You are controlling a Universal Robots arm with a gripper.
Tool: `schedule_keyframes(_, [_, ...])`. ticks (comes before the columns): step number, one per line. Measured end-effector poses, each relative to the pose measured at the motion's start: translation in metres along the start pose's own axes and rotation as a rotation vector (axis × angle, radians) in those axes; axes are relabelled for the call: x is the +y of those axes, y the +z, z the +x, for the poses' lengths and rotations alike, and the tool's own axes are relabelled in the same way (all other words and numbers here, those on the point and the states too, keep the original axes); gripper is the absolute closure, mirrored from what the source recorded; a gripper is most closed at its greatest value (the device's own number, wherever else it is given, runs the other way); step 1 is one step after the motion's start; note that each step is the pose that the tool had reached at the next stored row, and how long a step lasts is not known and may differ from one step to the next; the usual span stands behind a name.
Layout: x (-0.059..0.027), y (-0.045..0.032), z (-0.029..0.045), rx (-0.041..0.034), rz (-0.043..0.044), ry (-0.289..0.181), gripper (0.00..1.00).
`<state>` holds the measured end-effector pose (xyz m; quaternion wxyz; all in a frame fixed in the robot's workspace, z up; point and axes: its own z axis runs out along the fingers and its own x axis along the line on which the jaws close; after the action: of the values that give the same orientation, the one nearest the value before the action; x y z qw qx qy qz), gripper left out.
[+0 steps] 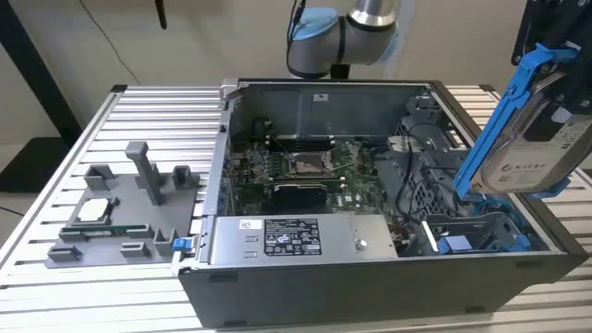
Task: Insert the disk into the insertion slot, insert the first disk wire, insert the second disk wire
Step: 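Insert the disk into the insertion slot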
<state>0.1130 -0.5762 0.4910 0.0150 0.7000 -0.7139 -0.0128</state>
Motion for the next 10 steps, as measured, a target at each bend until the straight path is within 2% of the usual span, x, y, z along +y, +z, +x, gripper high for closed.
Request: schedule_keyframes(10, [0.0,0.0,0.0,-0.0001,0.0,0.0,1.0])
